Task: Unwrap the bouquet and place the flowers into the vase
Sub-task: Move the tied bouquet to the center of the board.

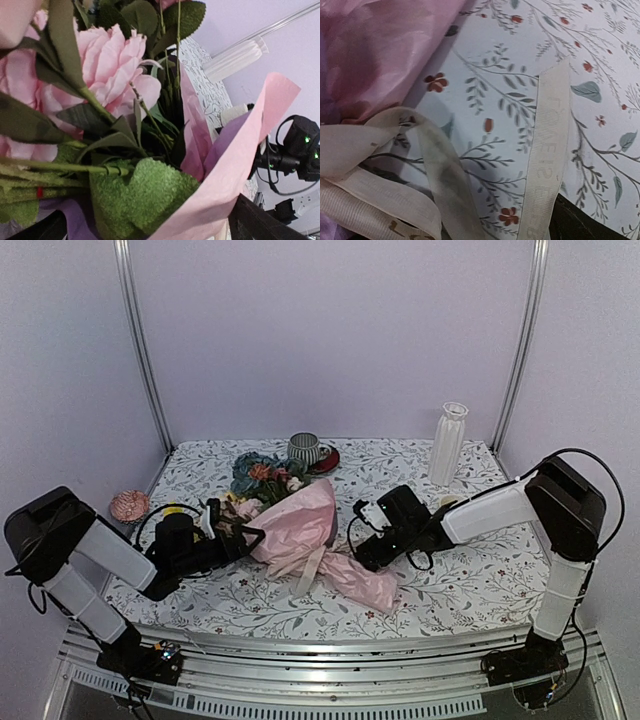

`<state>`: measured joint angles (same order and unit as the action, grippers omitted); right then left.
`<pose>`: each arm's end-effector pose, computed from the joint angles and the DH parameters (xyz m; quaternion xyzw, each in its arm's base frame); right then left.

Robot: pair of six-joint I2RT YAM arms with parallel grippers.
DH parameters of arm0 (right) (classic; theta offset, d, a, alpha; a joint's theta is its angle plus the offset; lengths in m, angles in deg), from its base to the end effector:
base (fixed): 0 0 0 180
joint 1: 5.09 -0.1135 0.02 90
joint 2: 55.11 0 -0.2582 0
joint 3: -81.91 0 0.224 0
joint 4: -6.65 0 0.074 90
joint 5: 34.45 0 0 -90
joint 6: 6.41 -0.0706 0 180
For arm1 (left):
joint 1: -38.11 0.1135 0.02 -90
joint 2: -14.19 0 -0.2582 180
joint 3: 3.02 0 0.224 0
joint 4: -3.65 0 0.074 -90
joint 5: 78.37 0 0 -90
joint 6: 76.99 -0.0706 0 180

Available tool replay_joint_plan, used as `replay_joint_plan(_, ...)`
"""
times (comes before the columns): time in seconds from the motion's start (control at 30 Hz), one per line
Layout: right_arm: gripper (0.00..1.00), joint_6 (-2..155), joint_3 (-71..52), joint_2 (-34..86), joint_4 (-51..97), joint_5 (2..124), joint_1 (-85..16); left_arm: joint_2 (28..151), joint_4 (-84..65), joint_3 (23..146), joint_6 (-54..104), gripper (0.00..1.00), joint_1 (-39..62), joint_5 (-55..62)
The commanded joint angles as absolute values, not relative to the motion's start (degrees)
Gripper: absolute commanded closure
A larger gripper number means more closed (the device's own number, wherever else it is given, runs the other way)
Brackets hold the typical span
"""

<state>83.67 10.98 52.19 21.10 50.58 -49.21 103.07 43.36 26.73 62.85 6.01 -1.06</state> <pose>0.2687 0.2520 0.1153 -0.3406 0.8775 0.0877 0.3259 0.2159 -0.1538 0.1319 -0.0620 0.8114 -0.4446 0.3744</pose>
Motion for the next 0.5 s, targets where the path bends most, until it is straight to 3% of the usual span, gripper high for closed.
replay_joint_plan(0.0, 0.10, 88.40, 9.59, 53.01, 21.71, 60.75, -52.62, 104.13, 43.65, 28.82, 60.12, 0.03, 10.28, -5.66)
replay_joint_plan(0.13, 0.10, 89.59, 10.91, 51.05, 20.07, 65.99, -53.33, 104.64, 42.35, 30.27, 58.84, 0.03, 12.43, -7.64)
replay_joint_plan(0.3, 0.08, 87.16, 12.96, 47.73, 17.43, 55.87, -53.03, 106.79, 40.75, 32.75, 57.18, 0.03, 13.05, -9.64)
replay_joint_plan(0.47, 0.08, 85.00, 16.69, 42.23, 14.09, 54.46, -50.14, 110.66, 40.56, 36.05, 56.61, 0.03, 13.23, -11.61)
